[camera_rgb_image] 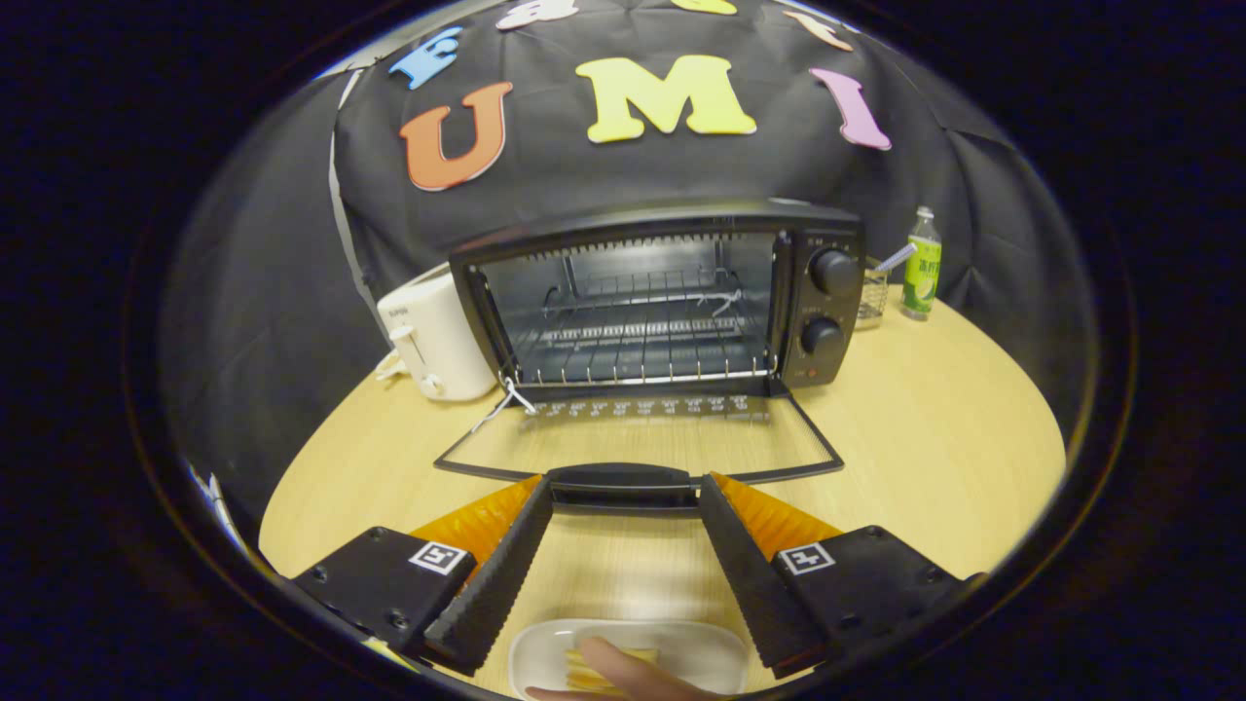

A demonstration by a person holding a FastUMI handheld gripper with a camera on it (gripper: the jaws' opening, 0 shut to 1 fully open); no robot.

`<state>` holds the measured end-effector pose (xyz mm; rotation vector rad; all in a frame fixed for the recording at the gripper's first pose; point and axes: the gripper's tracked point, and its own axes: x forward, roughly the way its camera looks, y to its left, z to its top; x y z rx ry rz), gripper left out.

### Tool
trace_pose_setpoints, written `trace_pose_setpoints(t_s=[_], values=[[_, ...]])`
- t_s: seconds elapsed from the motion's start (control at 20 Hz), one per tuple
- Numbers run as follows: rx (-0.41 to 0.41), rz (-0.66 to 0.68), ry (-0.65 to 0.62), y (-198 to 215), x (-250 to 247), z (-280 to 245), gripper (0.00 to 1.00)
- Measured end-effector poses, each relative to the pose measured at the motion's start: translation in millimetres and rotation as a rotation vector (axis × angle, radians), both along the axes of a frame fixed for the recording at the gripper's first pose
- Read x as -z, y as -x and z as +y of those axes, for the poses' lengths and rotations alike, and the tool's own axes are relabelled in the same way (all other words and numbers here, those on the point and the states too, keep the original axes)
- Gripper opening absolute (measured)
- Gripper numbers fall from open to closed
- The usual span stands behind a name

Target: Open the toaster oven, put the food inside, and close the toaster oven door.

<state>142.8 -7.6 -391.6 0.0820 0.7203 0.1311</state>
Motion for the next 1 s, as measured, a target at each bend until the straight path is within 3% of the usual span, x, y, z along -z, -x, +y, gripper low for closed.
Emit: trace_pose_setpoints(t_s=[0.05, 0.15, 0.4, 0.55, 0.7, 1.0], values=[[0.006, 0.067, 0.007, 5.0, 13.9, -2.6, 1.00], [-0.007, -0.012, -0.011, -7.0, 4.1, -0.1, 1.00], [-0.005, -0.036, -0.055, 3.2, -2.8, -3.1, 1.00], [-0.047, -0.047, -0.105, 26.7, -12.6, 0.2, 1.00], [-0.104, -0.089, -0.023, 55.0, -16.6, -6.3, 1.00], [-0.075, -0.086, 0.059, 125.3, 9.4, -16.0, 1.00]])
